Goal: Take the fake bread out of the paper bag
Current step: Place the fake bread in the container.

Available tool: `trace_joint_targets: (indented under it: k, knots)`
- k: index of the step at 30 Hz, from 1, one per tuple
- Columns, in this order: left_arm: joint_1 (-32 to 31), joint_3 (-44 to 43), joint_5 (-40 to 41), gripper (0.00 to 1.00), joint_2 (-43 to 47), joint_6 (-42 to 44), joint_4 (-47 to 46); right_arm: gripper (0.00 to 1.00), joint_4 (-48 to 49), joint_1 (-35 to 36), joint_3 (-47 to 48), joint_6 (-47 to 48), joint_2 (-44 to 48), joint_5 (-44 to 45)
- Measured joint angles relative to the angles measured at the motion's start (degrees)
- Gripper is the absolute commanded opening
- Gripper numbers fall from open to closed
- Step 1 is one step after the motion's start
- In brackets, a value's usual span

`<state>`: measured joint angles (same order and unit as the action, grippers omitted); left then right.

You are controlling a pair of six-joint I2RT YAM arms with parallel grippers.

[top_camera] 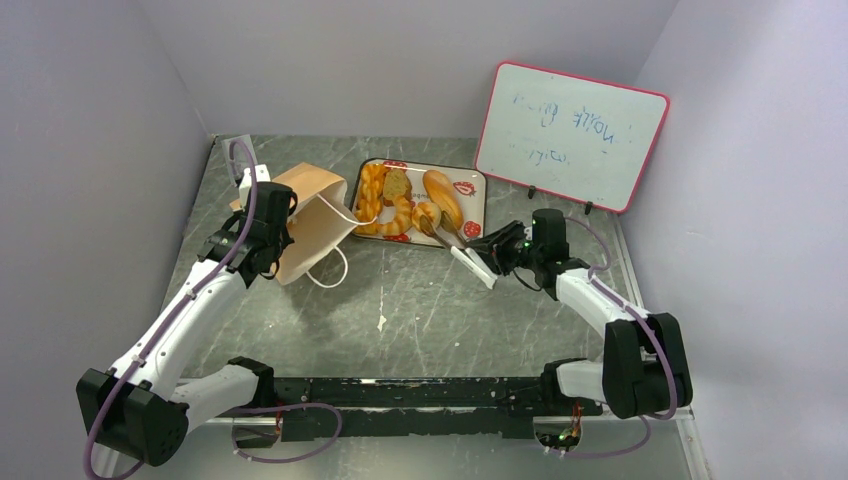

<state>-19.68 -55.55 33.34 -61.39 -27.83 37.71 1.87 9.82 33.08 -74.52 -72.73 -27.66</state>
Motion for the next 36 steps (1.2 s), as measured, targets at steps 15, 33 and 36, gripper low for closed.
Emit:
trace_joint_targets:
  k: [15, 33, 36]
  knots:
    - [0.00, 0.13, -0.09, 0.07, -0.07, 0.00, -0.13, 0.10, -0.46, -0.68, -0.98, -0.48, 2.36, -1.38]
    - [0.20, 0.13, -0.11, 0.07, -1.01, 0.04, -0.61, 0.09, -9.11, -1.27, 1.20, 1.51, 11.80, -1.11]
    - [0.26, 0.13, -0.11, 0.07, -1.01, 0.20, -0.63, 0.09, -10.75, -1.31, 1.22, 1.84, 14.64, -0.57]
